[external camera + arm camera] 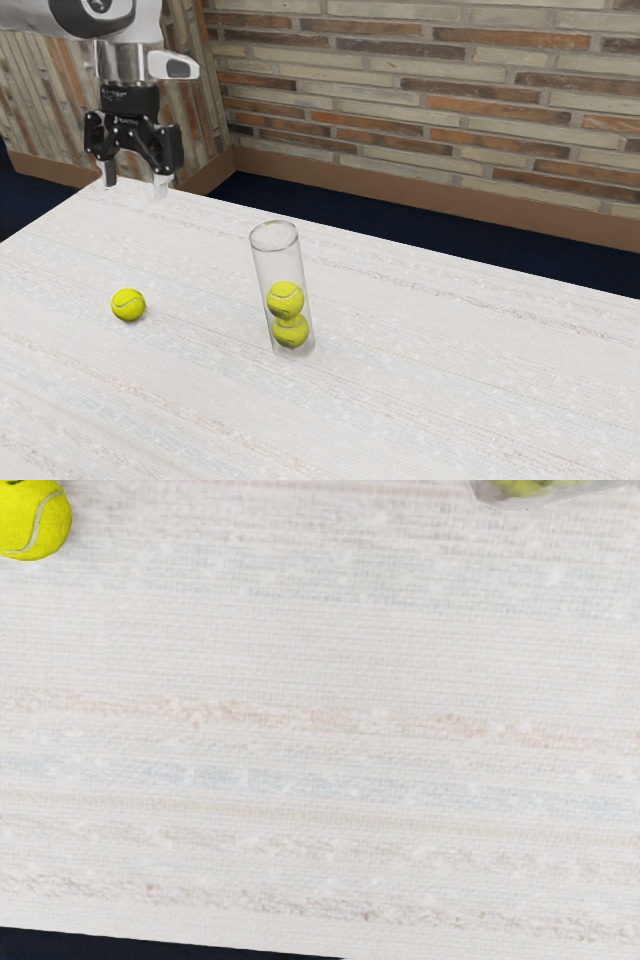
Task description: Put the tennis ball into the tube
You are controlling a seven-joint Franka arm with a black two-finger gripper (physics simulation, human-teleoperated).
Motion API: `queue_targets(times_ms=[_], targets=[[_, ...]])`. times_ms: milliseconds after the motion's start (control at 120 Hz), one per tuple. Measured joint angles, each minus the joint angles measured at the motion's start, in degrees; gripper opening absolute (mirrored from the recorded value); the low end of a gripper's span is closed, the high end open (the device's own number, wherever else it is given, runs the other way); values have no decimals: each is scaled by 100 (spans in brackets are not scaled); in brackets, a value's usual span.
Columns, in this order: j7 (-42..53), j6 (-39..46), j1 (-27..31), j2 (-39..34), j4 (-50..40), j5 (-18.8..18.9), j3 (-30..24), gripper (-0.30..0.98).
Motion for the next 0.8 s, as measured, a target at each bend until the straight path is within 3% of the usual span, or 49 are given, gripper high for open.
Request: queue_targets(times_ms=[125,267,392,533,633,800], targets=[[-108,945,24,111,-8,29,-14,69],[-203,1458,110,-45,-169,37,-82,69],[-271,1910,247,-1274,-1870,59,-139,69],[-334,2543,692,-1707,-3182,201,-109,69],[-316,3267,1091,-1554,-3687,320,-75,69],[-224,4878,1708,-502,-4080,335,-103,69]])
